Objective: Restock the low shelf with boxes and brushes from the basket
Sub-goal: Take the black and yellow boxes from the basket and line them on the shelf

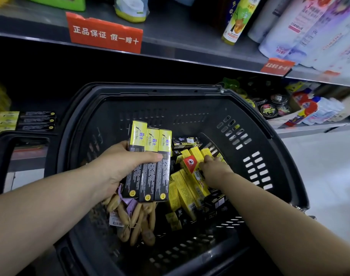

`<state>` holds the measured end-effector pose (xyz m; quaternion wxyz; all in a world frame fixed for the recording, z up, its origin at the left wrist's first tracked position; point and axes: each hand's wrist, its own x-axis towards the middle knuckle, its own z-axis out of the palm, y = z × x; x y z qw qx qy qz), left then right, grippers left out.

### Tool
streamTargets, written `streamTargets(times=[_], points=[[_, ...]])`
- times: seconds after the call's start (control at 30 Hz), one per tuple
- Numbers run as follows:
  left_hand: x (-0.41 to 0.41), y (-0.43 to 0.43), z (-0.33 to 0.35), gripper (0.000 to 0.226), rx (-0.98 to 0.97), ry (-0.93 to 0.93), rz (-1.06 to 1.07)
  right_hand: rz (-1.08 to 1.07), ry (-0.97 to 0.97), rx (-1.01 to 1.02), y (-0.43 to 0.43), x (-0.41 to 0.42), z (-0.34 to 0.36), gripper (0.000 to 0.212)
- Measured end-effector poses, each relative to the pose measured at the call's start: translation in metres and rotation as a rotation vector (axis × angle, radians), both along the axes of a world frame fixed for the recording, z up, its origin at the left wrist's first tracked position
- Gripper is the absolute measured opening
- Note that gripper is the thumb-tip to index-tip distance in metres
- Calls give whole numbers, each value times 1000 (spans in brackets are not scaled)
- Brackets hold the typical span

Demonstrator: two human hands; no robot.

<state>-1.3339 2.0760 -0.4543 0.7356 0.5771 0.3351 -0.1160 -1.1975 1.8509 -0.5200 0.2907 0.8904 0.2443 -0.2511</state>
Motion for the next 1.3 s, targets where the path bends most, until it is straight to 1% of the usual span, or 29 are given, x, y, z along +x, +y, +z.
streamTargets(times=[0.1,0.2,0.27,0.33,0.37,0.4,0.43,0.5,0.53,0.6,0.63,0.67,0.73,0.8,0.83,0.9,0.97,1.03,1.1,1.17,1.23,1.3], points=[[0,1,0,48,2,-1,-4,-114,-49,47,4,1,-1,37],[0,0,0,54,9,-7,-32,-249,-63,150,-2,4,0,32],[0,0,1,55,16,-7,-39,-264,-102,219,-6,7,3,30],[-1,0,2,53,13,-9,-25,-300,-161,330,-6,9,11,21],[-1,-1,3,54,5,-13,-17,-350,-192,417,-4,9,19,14],[-2,-1,4,55,-3,-16,-9,-409,-216,523,0,8,29,13],[-2,-1,5,54,-14,-18,2,-456,-244,644,5,7,41,18],[-2,0,10,48,-53,-29,43,-448,-306,928,16,-5,69,18],[-3,0,14,46,-72,-34,65,-407,-320,1072,21,-16,83,27],[-4,3,23,56,-126,-51,99,-310,-255,1342,30,-44,109,50],[-5,5,29,64,-167,-65,119,-261,-193,1437,33,-60,119,56],[-8,7,34,69,-211,-80,145,-235,-102,1510,36,-76,125,60],[-15,13,45,68,-269,-108,202,-302,172,1637,45,-103,132,64],[-26,18,54,68,-276,-125,237,-413,434,1699,56,-117,132,54],[-31,21,57,70,-270,-140,249,-485,528,1725,63,-122,131,49],[-43,28,65,70,-274,-182,276,-677,710,1840,77,-130,129,37],[-54,36,72,64,-288,-242,311,-799,843,1967,93,-138,128,29],[-65,46,76,60,-272,-277,370,-825,814,2041,109,-146,130,24],[-73,58,74,60,-233,-273,454,-821,671,2069,126,-150,132,21],[-82,74,72,52,-224,-272,539,-737,558,2054,142,-155,137,23],[-89,89,71,46,-247,-276,597,-614,564,1998,157,-161,140,19],[-95,101,69,51,-250,-270,612,-503,624,1946,171,-167,139,21]])
